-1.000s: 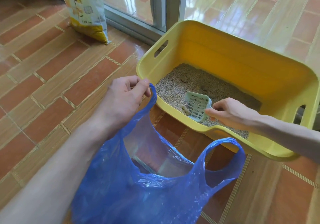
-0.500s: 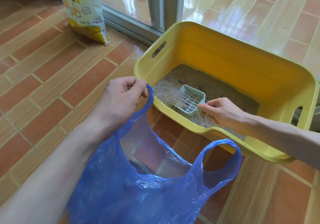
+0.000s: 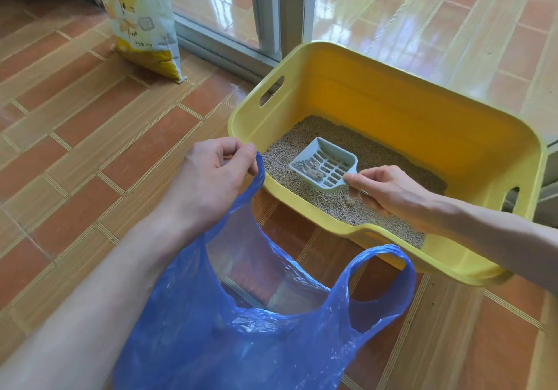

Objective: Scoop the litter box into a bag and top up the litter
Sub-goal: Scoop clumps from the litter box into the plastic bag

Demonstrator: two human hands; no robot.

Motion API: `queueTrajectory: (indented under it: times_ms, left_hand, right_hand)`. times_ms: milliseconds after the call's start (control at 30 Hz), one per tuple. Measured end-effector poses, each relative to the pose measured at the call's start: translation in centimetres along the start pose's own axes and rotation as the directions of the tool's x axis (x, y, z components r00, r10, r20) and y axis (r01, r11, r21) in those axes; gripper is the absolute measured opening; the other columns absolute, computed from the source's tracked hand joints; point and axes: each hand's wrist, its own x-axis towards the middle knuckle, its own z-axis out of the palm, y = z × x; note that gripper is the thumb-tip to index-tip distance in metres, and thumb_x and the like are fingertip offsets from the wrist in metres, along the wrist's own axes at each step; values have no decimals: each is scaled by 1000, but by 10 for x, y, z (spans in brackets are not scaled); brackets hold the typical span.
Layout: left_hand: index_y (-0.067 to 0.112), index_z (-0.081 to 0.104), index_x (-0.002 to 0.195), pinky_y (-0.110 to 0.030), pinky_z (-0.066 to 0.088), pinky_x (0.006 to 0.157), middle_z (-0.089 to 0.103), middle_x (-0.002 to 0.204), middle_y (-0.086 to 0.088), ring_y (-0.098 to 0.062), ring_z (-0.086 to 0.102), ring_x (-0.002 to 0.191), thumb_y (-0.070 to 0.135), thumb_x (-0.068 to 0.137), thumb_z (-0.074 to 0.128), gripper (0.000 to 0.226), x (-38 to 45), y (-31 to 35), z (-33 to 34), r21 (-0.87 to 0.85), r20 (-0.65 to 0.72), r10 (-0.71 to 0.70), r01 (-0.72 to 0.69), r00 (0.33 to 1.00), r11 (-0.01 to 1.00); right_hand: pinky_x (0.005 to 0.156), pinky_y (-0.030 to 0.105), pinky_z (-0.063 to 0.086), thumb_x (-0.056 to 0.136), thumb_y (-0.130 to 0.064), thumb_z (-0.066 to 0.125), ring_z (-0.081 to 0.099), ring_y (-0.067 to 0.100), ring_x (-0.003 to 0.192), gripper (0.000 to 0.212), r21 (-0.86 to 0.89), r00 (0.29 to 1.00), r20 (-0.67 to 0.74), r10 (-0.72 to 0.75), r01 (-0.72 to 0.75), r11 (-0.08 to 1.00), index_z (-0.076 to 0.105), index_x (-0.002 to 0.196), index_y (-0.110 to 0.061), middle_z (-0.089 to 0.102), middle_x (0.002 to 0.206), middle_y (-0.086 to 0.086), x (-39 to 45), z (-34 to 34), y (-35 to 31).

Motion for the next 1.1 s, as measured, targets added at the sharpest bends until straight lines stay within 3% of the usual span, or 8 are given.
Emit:
queueTrajectory:
  times_ms: [167,367,667,933,1100]
  left_hand:
    - [9,62,74,-28,18,49,30,53,1,-16,22,45,32,105,53,39,-1,2,-1,-19,-8,-21,20,1000,1000]
    - [10,62,74,-25,19,45,31,51,4,-15,23,45,33,105,53,39,-2,5,-4,-11,-13,-31,31,999,999]
    - [10,62,74,-27,18,47,31,50,5,-15,22,45,32,105,53,39,-3,4,-4,-4,-21,-32,32,999,999]
    - [13,62,73,-24,20,43,32,48,8,-14,23,44,33,105,53,39,-5,5,-6,-8,-19,-40,40,999,999]
    - [14,60,72,-26,19,45,30,48,7,-15,22,44,31,105,52,39,-8,10,-13,-11,-47,-37,36,998,999]
  right_hand:
    - [43,19,32,100,-44,60,39,12,47,48,19,999,-43,-16,17,1000,70,83,0,51,56,4,1,0,0]
    - [45,22,26,100,-41,61,33,12,48,42,180,998,-42,55,-47,982,71,87,-2,46,54,-1,4,-6,1]
    - [46,24,28,98,-44,62,35,12,49,42,141,996,-79,37,-25,990,72,85,-6,48,55,-2,4,-13,0]
    - [46,25,28,97,-46,60,35,13,49,43,34,995,70,-67,64,997,70,77,-10,46,53,-2,-21,-10,-26]
    - [41,21,29,98,-42,57,33,14,43,44,-15,957,261,-128,136,991,65,75,-6,42,50,5,-44,-8,-48]
